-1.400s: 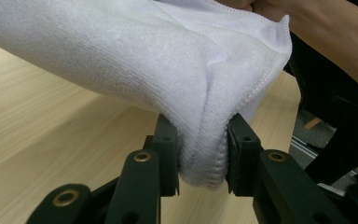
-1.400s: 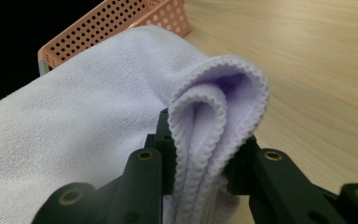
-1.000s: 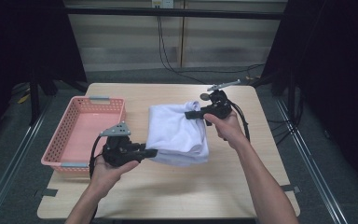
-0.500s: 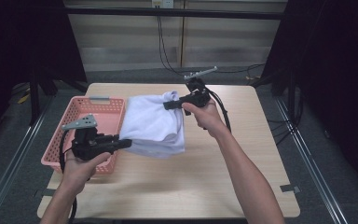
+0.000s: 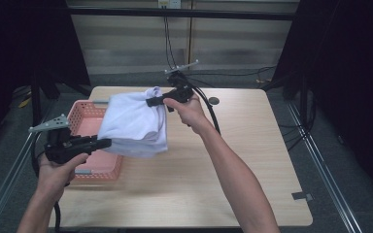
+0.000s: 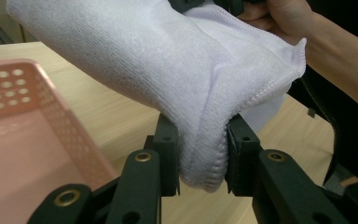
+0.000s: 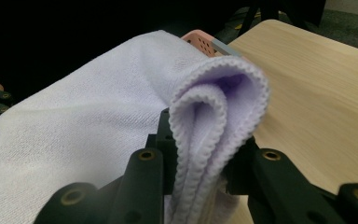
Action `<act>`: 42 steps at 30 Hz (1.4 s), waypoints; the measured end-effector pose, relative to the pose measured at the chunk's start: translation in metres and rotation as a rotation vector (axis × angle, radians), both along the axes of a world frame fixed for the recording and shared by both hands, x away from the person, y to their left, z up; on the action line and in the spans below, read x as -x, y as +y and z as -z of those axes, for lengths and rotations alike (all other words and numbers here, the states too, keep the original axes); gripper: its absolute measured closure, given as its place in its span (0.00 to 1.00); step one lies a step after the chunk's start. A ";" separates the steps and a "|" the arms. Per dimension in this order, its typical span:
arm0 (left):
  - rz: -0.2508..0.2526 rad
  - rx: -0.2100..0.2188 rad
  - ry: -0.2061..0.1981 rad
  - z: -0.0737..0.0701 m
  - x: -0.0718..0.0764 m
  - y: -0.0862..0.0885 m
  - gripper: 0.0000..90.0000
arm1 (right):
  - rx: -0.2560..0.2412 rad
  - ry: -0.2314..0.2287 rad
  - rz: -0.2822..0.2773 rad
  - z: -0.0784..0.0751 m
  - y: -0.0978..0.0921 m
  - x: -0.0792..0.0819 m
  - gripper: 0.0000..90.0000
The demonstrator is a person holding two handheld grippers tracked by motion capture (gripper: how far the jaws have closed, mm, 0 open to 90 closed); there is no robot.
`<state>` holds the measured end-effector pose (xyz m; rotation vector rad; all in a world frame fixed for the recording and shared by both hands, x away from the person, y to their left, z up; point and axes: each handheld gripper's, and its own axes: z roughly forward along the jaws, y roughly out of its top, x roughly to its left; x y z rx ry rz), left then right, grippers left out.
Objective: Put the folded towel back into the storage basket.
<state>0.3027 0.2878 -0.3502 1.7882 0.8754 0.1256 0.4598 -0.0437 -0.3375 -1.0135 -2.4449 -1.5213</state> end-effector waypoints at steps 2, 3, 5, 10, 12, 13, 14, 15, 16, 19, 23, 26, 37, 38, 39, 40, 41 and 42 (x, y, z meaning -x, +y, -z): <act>-0.020 0.004 -0.005 -0.002 0.000 0.010 0.78 | 0.002 -0.001 -0.008 -0.001 0.011 -0.003 0.81; -0.028 0.006 -0.003 -0.003 0.000 0.015 0.78 | 0.001 0.001 -0.010 -0.002 0.017 -0.004 0.81; -0.055 0.011 0.002 -0.005 0.000 0.030 0.78 | 0.007 0.001 -0.019 -0.006 0.034 -0.009 0.81; -0.097 0.013 0.013 -0.004 0.001 0.047 0.78 | 0.017 -0.003 -0.026 -0.010 0.056 -0.013 0.81; -0.117 0.016 0.014 -0.005 0.002 0.056 0.78 | 0.028 0.005 -0.032 -0.010 0.072 -0.015 0.81; -0.128 0.014 0.012 -0.006 0.003 0.064 0.78 | 0.033 0.006 -0.036 -0.010 0.077 -0.016 0.81; -0.128 0.014 0.012 -0.006 0.003 0.064 0.78 | 0.033 0.006 -0.036 -0.010 0.077 -0.016 0.81; -0.144 0.011 0.008 -0.007 0.005 0.072 0.78 | 0.029 0.002 -0.036 -0.011 0.087 -0.017 0.81; -0.144 0.011 0.008 -0.007 0.005 0.072 0.78 | 0.029 0.002 -0.036 -0.011 0.087 -0.017 0.81; -0.172 0.000 0.019 -0.004 0.008 0.086 0.78 | 0.039 -0.001 -0.042 -0.010 0.106 -0.018 0.81; -0.198 0.004 0.036 0.003 0.007 0.098 0.78 | 0.045 0.000 -0.037 -0.005 0.120 -0.018 0.81; -0.216 0.014 0.050 0.008 0.007 0.106 0.78 | 0.044 0.001 -0.028 0.001 0.131 -0.019 0.81; -0.294 -0.032 0.140 0.039 -0.003 0.126 0.79 | 0.047 0.013 0.040 0.039 0.156 -0.017 0.81; -0.294 -0.032 0.140 0.039 -0.003 0.126 0.79 | 0.050 0.007 0.040 0.043 0.156 -0.017 0.81; -0.298 -0.036 0.151 0.043 -0.003 0.128 0.79 | 0.045 0.019 0.039 0.047 0.157 -0.017 0.81; -0.300 -0.048 0.158 0.045 -0.004 0.128 0.79 | 0.050 0.024 0.042 0.050 0.158 -0.017 0.81; -0.304 -0.064 0.163 0.047 -0.005 0.128 0.79 | 0.050 0.032 0.044 0.054 0.159 -0.018 0.81; -0.308 -0.064 0.170 0.050 -0.005 0.128 0.79 | 0.052 0.039 0.044 0.057 0.161 -0.018 0.81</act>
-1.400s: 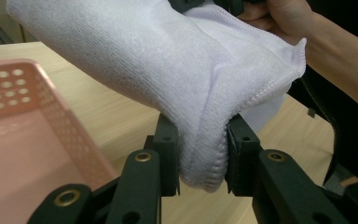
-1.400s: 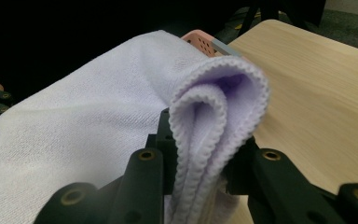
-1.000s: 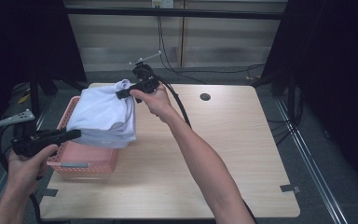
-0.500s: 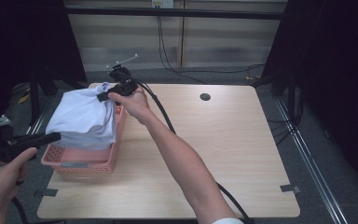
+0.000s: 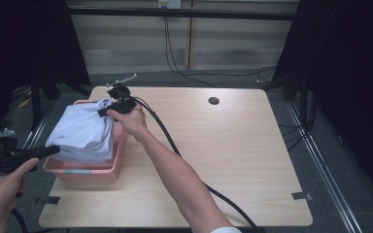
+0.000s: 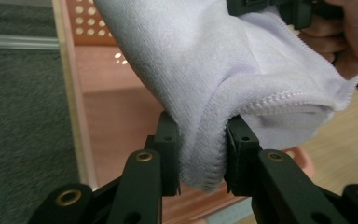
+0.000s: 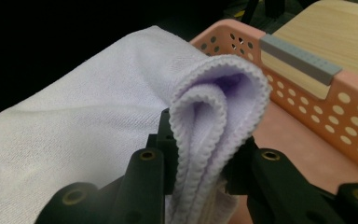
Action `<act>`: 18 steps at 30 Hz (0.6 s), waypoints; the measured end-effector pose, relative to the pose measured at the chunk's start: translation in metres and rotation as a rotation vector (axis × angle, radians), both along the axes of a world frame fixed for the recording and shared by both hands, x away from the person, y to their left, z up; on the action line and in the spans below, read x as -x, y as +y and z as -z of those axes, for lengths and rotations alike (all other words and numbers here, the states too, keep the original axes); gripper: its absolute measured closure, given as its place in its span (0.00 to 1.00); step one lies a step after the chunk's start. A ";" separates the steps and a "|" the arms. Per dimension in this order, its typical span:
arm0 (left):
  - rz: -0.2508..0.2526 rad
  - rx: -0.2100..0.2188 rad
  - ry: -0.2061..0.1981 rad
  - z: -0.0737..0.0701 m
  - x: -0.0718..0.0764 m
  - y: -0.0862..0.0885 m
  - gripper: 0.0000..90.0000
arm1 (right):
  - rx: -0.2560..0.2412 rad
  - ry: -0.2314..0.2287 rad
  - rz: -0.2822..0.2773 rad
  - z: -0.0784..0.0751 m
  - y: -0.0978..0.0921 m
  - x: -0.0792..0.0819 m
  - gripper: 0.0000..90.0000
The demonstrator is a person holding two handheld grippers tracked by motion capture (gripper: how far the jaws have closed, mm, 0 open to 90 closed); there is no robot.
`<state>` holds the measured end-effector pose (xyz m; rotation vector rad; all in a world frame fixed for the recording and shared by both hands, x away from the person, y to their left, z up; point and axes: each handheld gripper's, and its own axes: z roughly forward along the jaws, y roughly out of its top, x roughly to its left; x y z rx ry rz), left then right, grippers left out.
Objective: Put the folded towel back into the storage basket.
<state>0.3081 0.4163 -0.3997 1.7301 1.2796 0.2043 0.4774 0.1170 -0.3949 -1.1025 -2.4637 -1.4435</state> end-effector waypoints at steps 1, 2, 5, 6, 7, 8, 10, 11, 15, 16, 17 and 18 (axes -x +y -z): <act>-0.002 -0.003 0.011 0.003 -0.001 0.001 0.79 | 0.007 -0.003 0.004 0.003 0.001 0.000 0.81; -0.002 -0.003 0.011 0.003 -0.001 0.001 0.79 | 0.007 -0.003 0.004 0.003 0.001 0.000 0.81; -0.003 -0.015 0.053 0.016 -0.003 0.000 0.79 | 0.011 0.009 0.004 0.013 0.001 0.000 0.81; 0.002 -0.033 0.065 0.019 -0.004 -0.001 0.79 | 0.012 0.022 0.006 0.017 0.000 0.000 0.81; -0.004 -0.042 0.072 0.023 -0.006 -0.004 0.79 | 0.024 0.023 0.010 0.024 0.000 0.000 0.81; -0.004 -0.042 0.072 0.023 -0.006 -0.004 0.79 | 0.024 0.023 0.010 0.024 0.000 0.000 0.81; -0.004 -0.059 0.084 0.025 -0.009 -0.005 0.79 | 0.030 0.032 0.020 0.031 0.000 -0.001 0.81; 0.001 -0.083 0.096 0.026 -0.011 -0.007 0.79 | 0.039 0.035 0.021 0.037 0.000 -0.001 0.81; 0.010 -0.084 0.122 0.030 -0.012 -0.009 0.77 | 0.053 0.039 0.022 0.043 0.001 -0.001 0.80; 0.006 -0.093 0.126 0.031 -0.012 -0.010 0.76 | 0.058 0.037 0.018 0.044 0.002 -0.001 0.79; 0.004 -0.108 0.131 0.032 -0.012 -0.012 0.75 | 0.062 0.036 0.016 0.046 0.002 -0.001 0.78; 0.016 -0.122 0.132 0.032 -0.012 -0.014 0.73 | 0.064 0.036 0.017 0.047 0.002 -0.001 0.77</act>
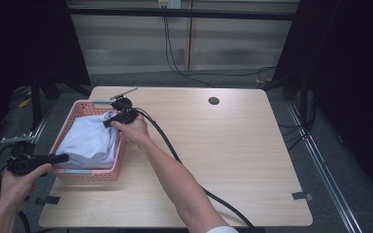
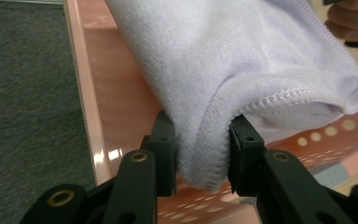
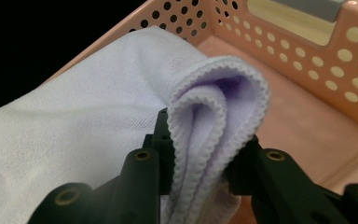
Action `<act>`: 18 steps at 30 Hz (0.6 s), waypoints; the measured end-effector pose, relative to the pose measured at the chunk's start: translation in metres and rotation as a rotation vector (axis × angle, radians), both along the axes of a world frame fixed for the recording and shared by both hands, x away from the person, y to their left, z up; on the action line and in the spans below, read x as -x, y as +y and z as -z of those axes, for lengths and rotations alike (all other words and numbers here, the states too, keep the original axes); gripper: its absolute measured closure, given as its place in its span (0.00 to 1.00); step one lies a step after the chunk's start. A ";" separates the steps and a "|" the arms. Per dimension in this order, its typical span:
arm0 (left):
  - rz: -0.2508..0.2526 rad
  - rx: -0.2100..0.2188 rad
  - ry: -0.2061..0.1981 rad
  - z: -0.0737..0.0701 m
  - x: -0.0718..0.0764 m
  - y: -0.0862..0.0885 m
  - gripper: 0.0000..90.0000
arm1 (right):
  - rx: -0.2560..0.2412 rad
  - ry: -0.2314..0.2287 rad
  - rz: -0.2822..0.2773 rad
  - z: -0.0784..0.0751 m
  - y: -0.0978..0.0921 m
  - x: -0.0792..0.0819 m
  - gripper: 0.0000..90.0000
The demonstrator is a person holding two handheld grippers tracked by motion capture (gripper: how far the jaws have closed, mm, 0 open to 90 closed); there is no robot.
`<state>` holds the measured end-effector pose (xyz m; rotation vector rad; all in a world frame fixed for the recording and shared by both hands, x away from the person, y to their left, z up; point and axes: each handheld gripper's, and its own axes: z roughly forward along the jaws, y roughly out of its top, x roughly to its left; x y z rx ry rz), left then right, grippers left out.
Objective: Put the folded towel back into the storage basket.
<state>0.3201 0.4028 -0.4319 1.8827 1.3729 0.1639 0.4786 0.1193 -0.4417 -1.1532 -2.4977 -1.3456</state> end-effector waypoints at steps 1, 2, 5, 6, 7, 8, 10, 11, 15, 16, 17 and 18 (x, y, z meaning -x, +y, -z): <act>-0.002 -0.012 0.001 -0.001 0.001 -0.003 0.67 | 0.010 -0.002 -0.001 0.003 0.001 -0.001 0.69; -0.002 -0.012 0.001 -0.001 0.001 -0.003 0.64 | 0.010 -0.002 -0.001 0.003 0.001 -0.001 0.69; -0.002 -0.058 0.012 -0.004 0.003 -0.010 0.49 | 0.017 -0.014 0.007 0.004 -0.001 -0.002 0.54; -0.002 -0.058 0.012 -0.004 0.003 -0.010 0.48 | 0.017 -0.014 0.007 0.004 -0.001 -0.002 0.54; -0.009 -0.075 0.010 -0.005 0.003 -0.010 0.48 | 0.015 -0.016 0.007 0.003 -0.002 -0.002 0.53; -0.018 -0.077 -0.002 -0.007 0.003 -0.011 0.45 | 0.006 -0.023 0.013 0.001 -0.004 -0.003 0.51; -0.024 -0.054 -0.037 -0.014 0.004 -0.011 0.42 | -0.008 -0.025 0.008 -0.003 -0.009 -0.004 0.51; -0.022 -0.046 -0.051 -0.017 0.005 -0.011 0.41 | -0.013 -0.026 -0.002 -0.005 -0.010 -0.004 0.51; -0.013 -0.047 -0.067 -0.023 0.005 -0.015 0.42 | -0.032 -0.039 -0.015 -0.012 -0.018 -0.002 0.52; -0.010 -0.057 -0.070 -0.024 0.005 -0.017 0.44 | -0.039 -0.049 -0.019 -0.014 -0.021 -0.001 0.52; -0.013 -0.052 -0.076 -0.024 0.005 -0.021 0.46 | -0.042 -0.054 -0.018 -0.017 -0.026 0.000 0.52; -0.010 -0.047 -0.086 -0.024 0.006 -0.024 0.49 | -0.051 -0.063 -0.027 -0.020 -0.031 0.001 0.52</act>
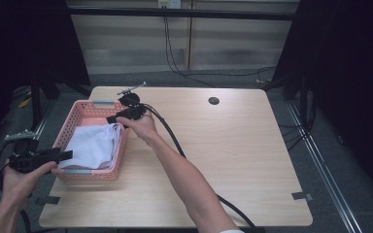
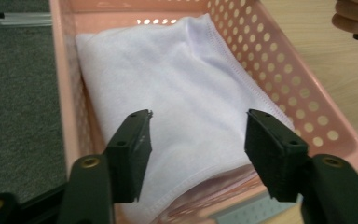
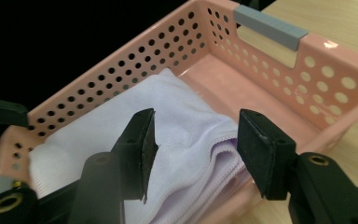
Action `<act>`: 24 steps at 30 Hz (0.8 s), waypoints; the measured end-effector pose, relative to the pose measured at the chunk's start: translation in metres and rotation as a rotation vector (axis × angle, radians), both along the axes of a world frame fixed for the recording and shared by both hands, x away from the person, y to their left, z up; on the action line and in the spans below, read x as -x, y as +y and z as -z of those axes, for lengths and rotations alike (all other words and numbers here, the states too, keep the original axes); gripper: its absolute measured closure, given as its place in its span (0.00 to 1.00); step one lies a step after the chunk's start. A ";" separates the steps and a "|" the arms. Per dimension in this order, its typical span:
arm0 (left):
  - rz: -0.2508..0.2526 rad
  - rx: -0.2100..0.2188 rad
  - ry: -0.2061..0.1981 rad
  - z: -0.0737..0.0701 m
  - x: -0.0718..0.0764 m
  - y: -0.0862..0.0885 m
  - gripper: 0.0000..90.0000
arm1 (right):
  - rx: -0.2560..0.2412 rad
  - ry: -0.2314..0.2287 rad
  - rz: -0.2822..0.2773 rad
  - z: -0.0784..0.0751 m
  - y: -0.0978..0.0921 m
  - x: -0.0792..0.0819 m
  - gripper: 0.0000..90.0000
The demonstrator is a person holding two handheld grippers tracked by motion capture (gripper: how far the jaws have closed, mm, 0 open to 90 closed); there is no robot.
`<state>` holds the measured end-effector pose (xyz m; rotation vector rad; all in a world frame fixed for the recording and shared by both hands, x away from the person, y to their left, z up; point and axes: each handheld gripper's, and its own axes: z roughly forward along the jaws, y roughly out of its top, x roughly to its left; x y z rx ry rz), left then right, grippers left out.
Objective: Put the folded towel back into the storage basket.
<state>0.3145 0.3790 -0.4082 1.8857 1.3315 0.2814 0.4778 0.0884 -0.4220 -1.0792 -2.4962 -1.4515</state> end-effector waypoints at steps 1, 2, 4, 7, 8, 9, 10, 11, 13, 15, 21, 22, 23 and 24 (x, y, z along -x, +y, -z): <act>0.008 0.012 -0.008 0.000 0.000 -0.008 0.50 | -0.011 -0.011 -0.010 -0.004 -0.011 0.003 0.52; 0.008 0.012 -0.008 0.000 0.000 -0.008 0.50 | -0.011 -0.011 -0.010 -0.004 -0.011 0.003 0.52; 0.019 0.016 -0.013 -0.001 0.002 -0.017 0.50 | -0.012 -0.029 -0.021 -0.008 -0.024 0.008 0.53; 0.049 0.019 -0.036 -0.003 0.004 -0.033 0.49 | -0.020 -0.051 -0.022 -0.013 -0.047 0.015 0.53; 0.054 0.019 -0.042 -0.005 0.005 -0.040 0.49 | -0.016 -0.058 -0.022 -0.015 -0.055 0.018 0.52; 0.073 0.018 -0.055 -0.007 0.006 -0.052 0.49 | -0.020 -0.072 -0.028 -0.019 -0.072 0.025 0.52; 0.073 0.018 -0.055 -0.007 0.006 -0.052 0.49 | -0.020 -0.072 -0.028 -0.019 -0.072 0.025 0.52; 0.086 0.026 -0.055 -0.006 0.006 -0.066 0.49 | -0.027 -0.089 -0.022 -0.022 -0.089 0.032 0.51; 0.093 0.022 -0.052 -0.005 0.006 -0.074 0.50 | -0.037 -0.091 -0.015 -0.023 -0.098 0.036 0.51; 0.129 0.021 -0.058 -0.002 0.006 -0.097 0.50 | -0.065 -0.105 0.007 -0.022 -0.122 0.049 0.51; 0.177 0.025 -0.083 -0.001 0.011 -0.135 0.47 | -0.077 -0.126 0.017 -0.016 -0.168 0.079 0.52; 0.186 0.028 -0.082 -0.001 0.012 -0.140 0.46 | -0.075 -0.126 0.016 -0.015 -0.173 0.083 0.54; 0.197 0.011 -0.088 0.000 0.015 -0.153 0.45 | -0.079 -0.124 0.013 -0.013 -0.181 0.088 0.54; 0.197 0.011 -0.088 0.000 0.015 -0.153 0.45 | -0.079 -0.124 0.013 -0.013 -0.181 0.088 0.54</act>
